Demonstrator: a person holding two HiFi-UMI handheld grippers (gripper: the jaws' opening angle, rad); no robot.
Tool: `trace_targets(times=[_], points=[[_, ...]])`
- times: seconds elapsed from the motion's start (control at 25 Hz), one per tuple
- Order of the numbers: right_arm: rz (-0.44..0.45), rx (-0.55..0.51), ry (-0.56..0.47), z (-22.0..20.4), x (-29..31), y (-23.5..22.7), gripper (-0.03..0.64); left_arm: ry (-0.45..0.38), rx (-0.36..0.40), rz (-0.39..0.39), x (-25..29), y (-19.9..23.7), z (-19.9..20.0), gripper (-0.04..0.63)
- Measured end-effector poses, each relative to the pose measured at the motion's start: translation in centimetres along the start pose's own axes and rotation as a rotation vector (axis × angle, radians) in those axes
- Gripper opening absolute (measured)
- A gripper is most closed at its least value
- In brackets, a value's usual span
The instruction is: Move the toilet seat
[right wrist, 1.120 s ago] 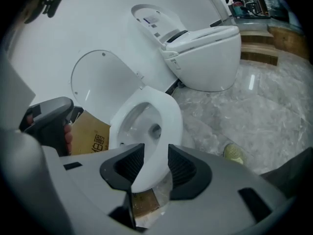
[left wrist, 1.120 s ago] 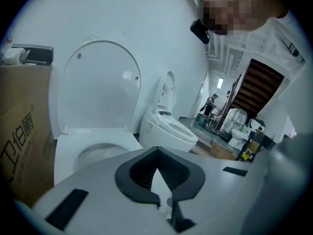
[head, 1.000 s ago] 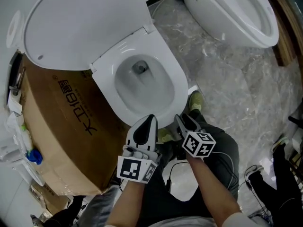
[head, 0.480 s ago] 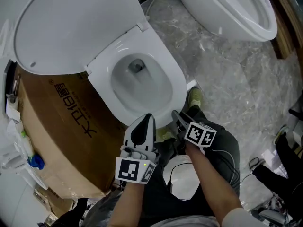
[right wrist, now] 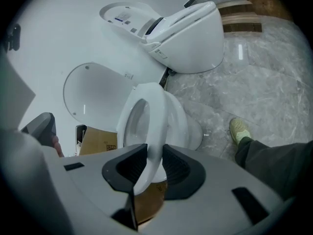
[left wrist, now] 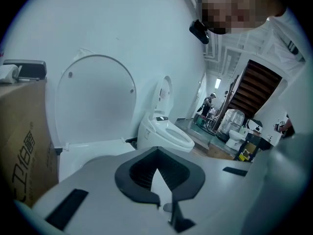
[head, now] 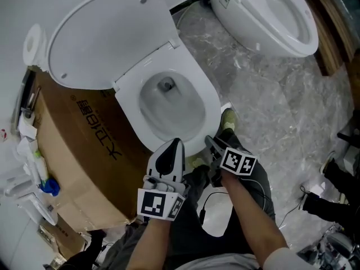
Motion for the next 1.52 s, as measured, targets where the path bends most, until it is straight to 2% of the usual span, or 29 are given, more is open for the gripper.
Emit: trace_targets(times=[0.48,0.76,1.08,1.52], points=[[0.084,-0.101,0.023,3.5,-7.2,12.4,0.101,-0.095,0.009,0.023,-8.1,-4.8,11.2,0.003],[0.118,-0.119,0.037,5.7,-8.6,18.2,0.101,-0.150,0.027,0.059,-11.9,-5.2,16.2,0.003],[0.201,-0.180,0.070,9.5,-8.8,23.5,0.106,-0.217,0.053,0.108,-12.7,-5.2,20.6,0.003],[0.302,-0.342,0.138,15.1,-7.4,32.0,0.135,-0.269,0.026,0.217,-11.9,-3.6,25.9,0.003]])
Point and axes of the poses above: the fingertips, and each gripper's own axes: x forward along the fingers, y to its left, z out of its top, the point moved 9 cm from there along -x, backward along the fingers, and after that the axes turned 4 degrees about y, right-handed, at the moved point
